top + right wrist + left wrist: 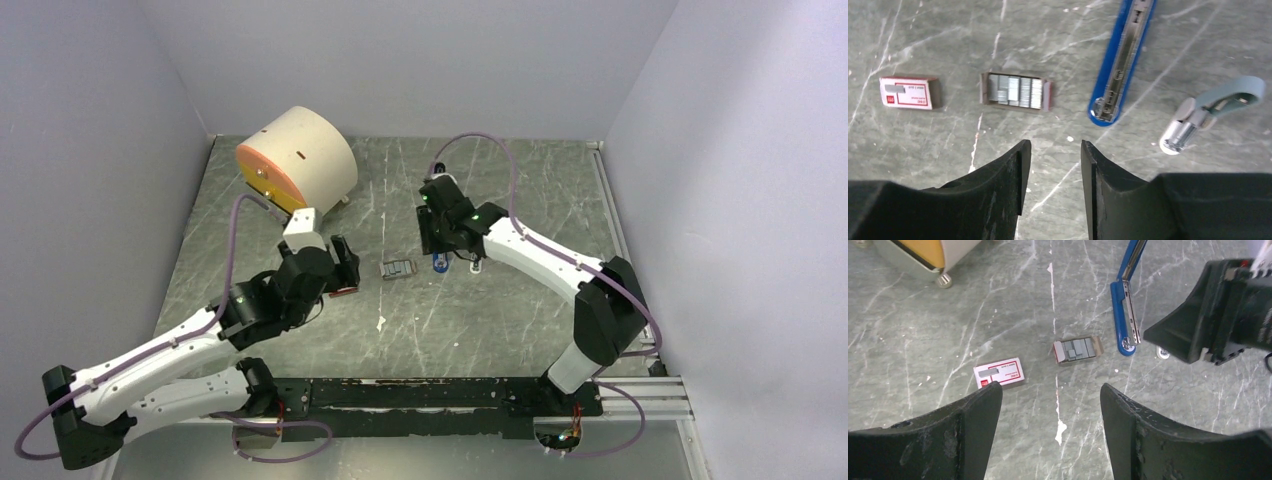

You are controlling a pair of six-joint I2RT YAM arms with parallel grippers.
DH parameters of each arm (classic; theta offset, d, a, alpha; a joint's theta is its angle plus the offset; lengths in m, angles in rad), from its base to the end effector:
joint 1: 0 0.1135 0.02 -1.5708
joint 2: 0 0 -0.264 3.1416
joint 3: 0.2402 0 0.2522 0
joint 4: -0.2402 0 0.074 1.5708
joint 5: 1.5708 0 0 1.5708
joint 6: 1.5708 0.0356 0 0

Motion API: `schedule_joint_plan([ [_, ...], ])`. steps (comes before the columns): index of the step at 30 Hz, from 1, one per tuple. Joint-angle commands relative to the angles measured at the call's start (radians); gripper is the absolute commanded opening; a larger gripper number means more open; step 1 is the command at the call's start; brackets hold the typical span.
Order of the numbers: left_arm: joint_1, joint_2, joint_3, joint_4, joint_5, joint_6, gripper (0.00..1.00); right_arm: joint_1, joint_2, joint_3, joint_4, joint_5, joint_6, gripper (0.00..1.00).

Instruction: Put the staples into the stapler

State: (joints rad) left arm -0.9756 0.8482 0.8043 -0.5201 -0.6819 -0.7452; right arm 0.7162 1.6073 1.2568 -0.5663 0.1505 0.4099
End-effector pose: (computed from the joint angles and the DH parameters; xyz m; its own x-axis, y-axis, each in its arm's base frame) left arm 0.1187 -0.1354 0.3064 -0.4537 -0.2689 -0.8496 0.0498 0.9442 -0.3255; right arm 0.2650 0.2236 0.2629 -0.7803 -0.1568 -0.6054 -0.2936 0.9466 0.1333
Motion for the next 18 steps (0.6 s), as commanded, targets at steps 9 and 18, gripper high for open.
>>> schedule_joint_plan([
  [9, 0.008, -0.043, -0.059, 0.045, -0.122, -0.037, 0.76, 0.117, 0.276, 0.187, 0.023, 0.091, 0.066, 0.43],
  [18, 0.009, 0.001, -0.077, 0.117, -0.159, 0.043, 0.78, 0.147, 0.406, 0.248, 0.026, 0.089, 0.123, 0.45],
])
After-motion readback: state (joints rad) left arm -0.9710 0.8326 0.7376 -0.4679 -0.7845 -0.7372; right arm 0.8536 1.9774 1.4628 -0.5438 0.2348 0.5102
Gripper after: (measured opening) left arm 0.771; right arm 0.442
